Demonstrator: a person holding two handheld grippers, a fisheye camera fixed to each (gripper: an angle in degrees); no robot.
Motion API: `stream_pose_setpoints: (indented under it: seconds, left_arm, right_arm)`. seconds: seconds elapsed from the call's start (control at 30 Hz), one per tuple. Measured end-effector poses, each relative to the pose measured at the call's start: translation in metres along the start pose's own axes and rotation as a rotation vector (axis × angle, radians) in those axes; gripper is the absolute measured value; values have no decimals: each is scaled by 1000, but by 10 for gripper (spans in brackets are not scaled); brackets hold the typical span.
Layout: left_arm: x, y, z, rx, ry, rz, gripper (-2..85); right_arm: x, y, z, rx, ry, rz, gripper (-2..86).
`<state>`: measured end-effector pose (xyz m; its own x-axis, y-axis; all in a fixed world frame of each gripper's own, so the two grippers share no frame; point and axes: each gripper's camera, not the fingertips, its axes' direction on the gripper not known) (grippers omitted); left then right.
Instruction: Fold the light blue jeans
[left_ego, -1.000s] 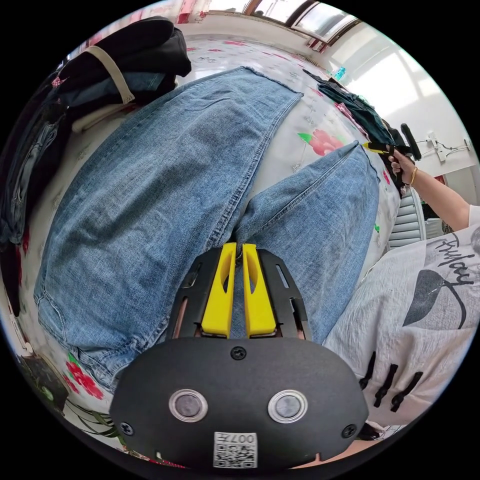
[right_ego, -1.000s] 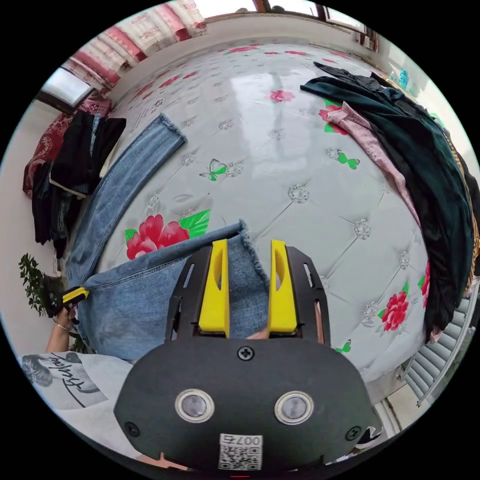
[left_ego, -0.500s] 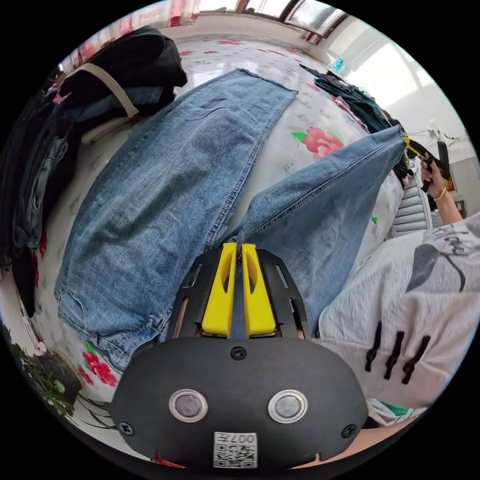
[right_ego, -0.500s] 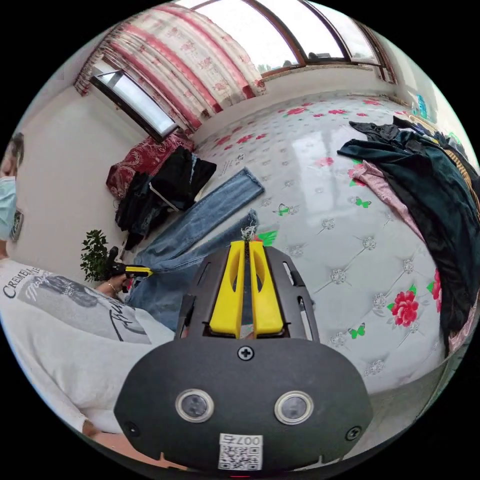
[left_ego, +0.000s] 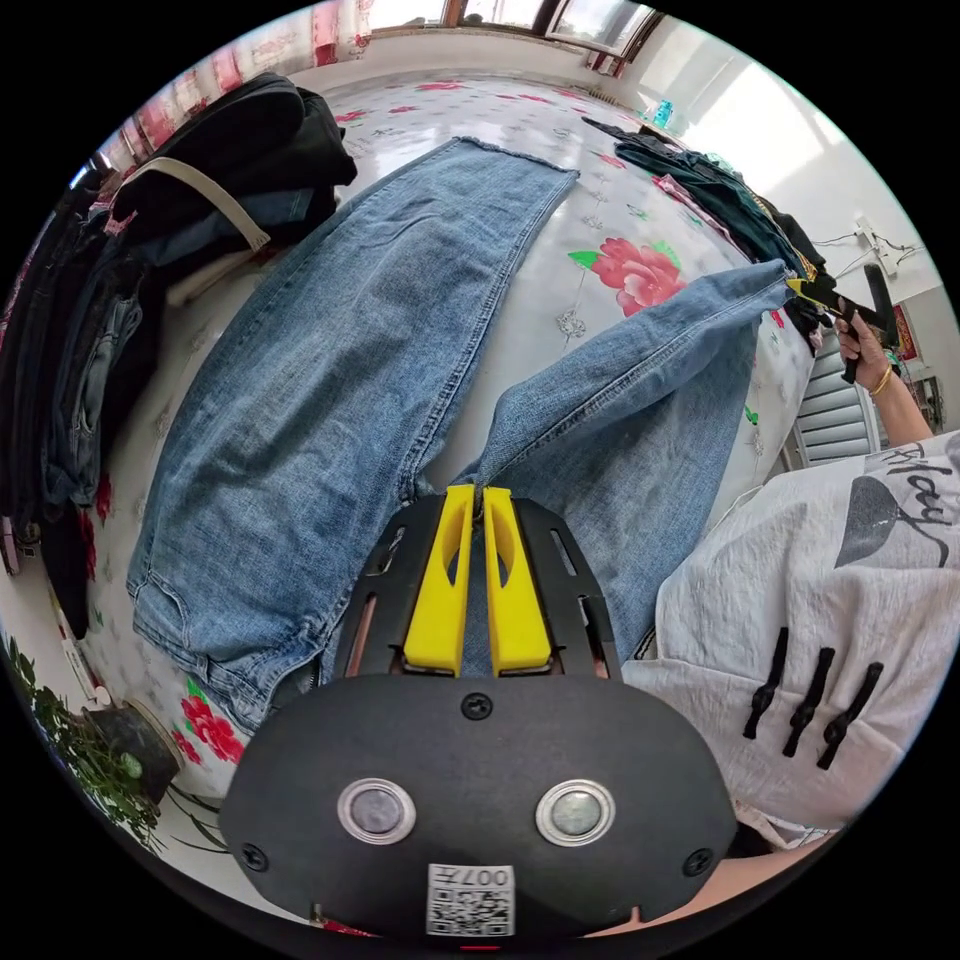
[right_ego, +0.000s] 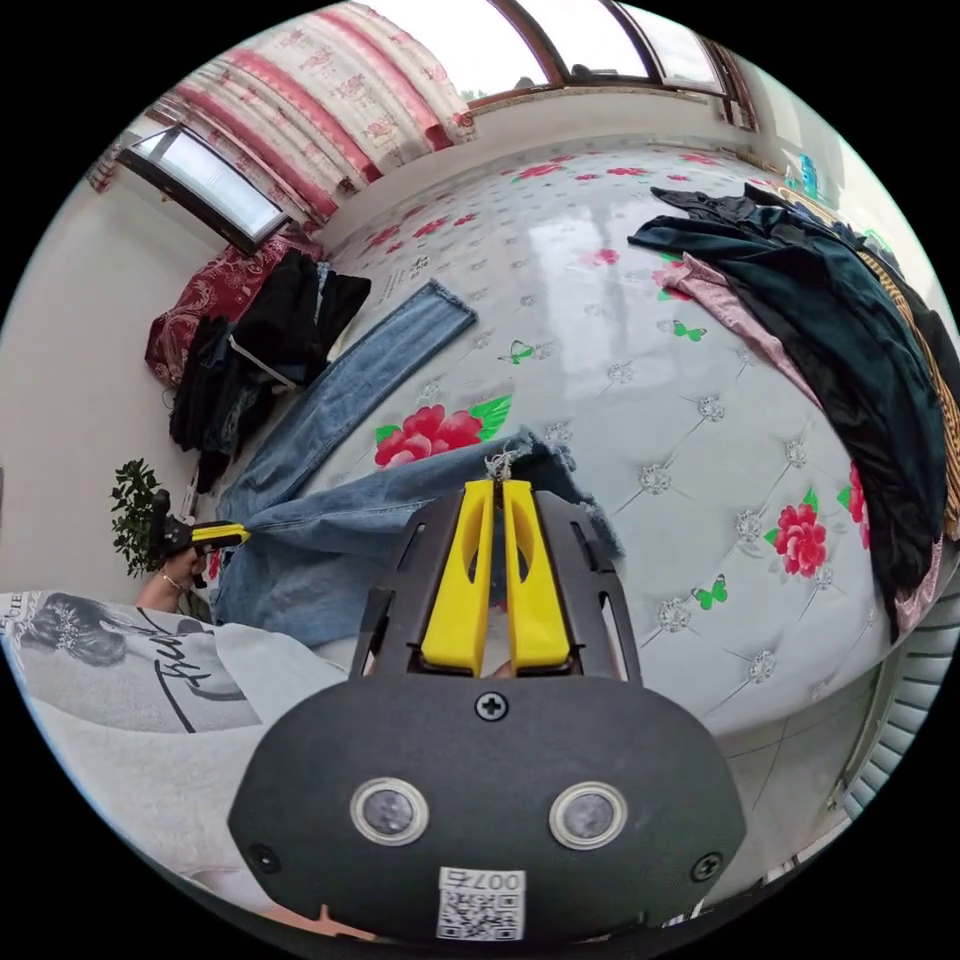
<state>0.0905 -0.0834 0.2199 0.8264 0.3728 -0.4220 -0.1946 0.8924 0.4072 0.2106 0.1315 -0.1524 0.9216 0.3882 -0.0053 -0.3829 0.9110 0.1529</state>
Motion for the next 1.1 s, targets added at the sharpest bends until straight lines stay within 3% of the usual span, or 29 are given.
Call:
stream_pose_setpoints:
  seconds: [0.33, 0.53, 0.63, 0.77, 0.93, 1.1]
  left_arm:
    - [-16, 7, 1, -6, -3, 5, -7]
    - [-20, 21, -29, -4, 8, 119, -8]
    - [-51, 20, -47, 85, 132, 34, -8]
    - [-98, -38, -13, 54, 175, -149, -8]
    - [-124, -106, 62, -126, -18, -297, -8]
    - [-152, -103, 51, -53, 18, -407, -8]
  right_arm:
    - [-1, 7, 8, 20, -50, -31, -1]
    - [-19, 33, -93, 413, -241, -50, -3]
    - [-56, 43, -121, 501, -125, -92, -2]
    - [-87, -10, -82, 444, 128, -57, 1]
    - [-58, -109, 29, 191, 169, 50, 15]
    - [-34, -100, 65, 75, 129, 89, 22]
